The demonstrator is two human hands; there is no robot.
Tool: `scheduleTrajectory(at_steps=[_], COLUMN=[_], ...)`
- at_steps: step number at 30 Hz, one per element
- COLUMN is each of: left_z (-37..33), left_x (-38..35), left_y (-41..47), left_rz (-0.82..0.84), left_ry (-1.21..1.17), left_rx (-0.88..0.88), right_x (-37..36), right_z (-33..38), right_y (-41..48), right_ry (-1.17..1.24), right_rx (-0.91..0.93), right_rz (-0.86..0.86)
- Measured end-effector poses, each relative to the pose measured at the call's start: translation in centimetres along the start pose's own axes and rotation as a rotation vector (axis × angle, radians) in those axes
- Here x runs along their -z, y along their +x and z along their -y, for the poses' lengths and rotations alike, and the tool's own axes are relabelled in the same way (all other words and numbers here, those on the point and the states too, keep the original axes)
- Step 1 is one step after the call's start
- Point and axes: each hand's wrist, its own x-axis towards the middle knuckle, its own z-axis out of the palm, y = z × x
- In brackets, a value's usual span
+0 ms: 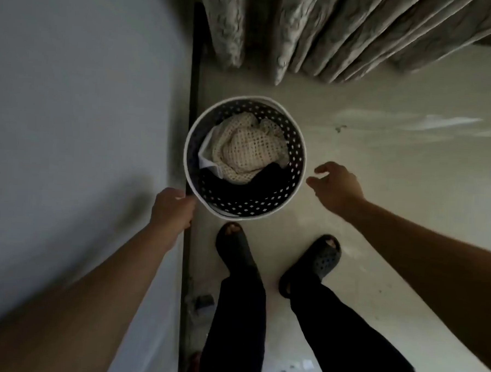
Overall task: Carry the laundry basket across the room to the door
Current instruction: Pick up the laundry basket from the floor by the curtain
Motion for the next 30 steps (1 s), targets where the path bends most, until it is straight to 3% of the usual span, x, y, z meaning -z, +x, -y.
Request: scheduleTrajectory(at_steps=[4,9,15,22,30], left_z=[1.2,3.0,4.3,2.8,-2.2], left_x=[-3.1,-6.3,-6.7,-3.2,2.7], left_y=[7.2,13.1,13.6,5.3,-14.1], left_rz=[-0.044,-0.044,-0.3,-0.291,-0.27], left_ry=[-0.003,-0.152,0.018,0.105,0.221], left_rx=[-0.022,0.064,-0.129,-0.287,-0.564], right_x=[-2.8,-5.3,-6.2,-1.7,9.5], right_z=[0.2,1.1,1.5,0.0,-0.7], right_y=[6.3,12.2,12.8,3.6,-14.6], right_ry=[-0.101,-0.053,0.024,0.086,0.199], right_rx=[0.07,0.136,0.106,0.096,0.106], right_rz=[-0.156,-0.187,-0.256,-0.299,-0.378])
